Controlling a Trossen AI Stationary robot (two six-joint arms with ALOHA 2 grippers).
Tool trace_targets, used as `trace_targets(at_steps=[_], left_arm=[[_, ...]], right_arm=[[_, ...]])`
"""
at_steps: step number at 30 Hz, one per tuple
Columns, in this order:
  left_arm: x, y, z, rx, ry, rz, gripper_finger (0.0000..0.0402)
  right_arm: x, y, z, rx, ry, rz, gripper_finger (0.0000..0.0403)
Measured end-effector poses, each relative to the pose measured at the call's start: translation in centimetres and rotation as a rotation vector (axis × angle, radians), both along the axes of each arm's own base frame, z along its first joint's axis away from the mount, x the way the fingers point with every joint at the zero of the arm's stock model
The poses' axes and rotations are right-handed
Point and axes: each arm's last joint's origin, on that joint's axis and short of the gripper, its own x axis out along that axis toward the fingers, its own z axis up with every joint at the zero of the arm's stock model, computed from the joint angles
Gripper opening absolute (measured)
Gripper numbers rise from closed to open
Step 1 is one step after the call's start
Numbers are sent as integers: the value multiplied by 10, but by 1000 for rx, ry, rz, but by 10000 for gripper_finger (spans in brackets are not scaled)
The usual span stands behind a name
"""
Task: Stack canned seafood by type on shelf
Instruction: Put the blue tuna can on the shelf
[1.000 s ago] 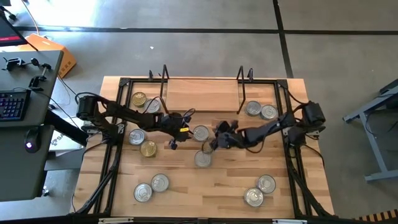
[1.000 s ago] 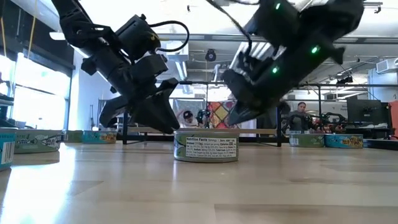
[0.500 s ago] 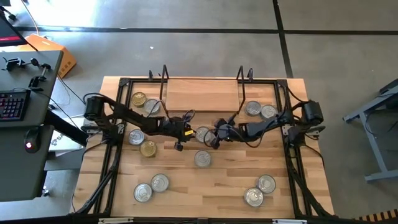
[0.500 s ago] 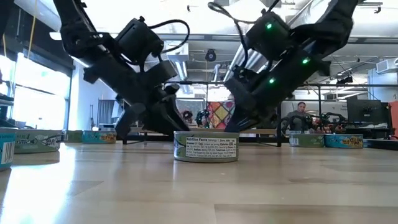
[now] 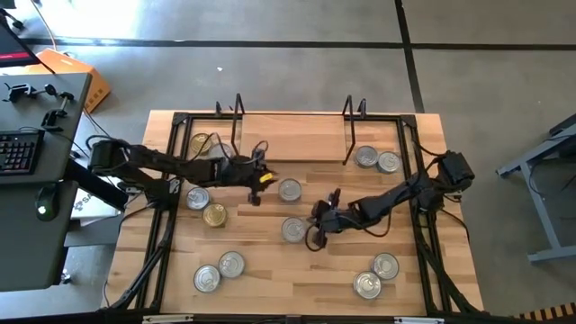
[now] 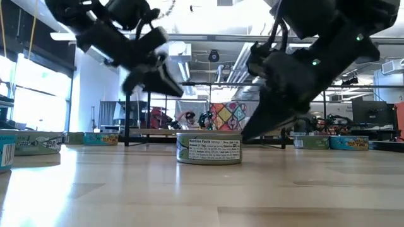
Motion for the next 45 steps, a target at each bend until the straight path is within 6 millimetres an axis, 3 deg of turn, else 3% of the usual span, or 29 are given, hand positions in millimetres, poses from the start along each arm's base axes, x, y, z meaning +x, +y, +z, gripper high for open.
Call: trace_targets(at_steps=[4,10,18,22,27,31,36,41,45], left_arm=[[1,-3,-3,-95,18,-83,90],[4,-6,-30,-217,131,-111,90],[16,-5,-78,-267,226,-67,90],[21,-4,-81,-236,177,-27,90],[19,1,-66,-176,125,104,90],[10,4,-46,-98,121,206,90],[-5,3,-22,-90,133,216,90],[-7,-5,-16,-210,76,-22,90],[0,-13,-26,-177,61,-213,98]], right_arm=[[0,-3,0,-72,-42,-126,0],[7,-36,-1,-114,-61,-294,8],[13,-91,-2,-51,-16,-337,52],[14,-102,-7,-19,10,-298,66],[17,-92,-9,84,9,-173,68],[17,-68,-10,156,21,-36,68],[13,-37,-10,103,27,26,68],[8,-21,-8,-103,-15,-109,68],[6,-19,-6,-189,-62,-226,68]])
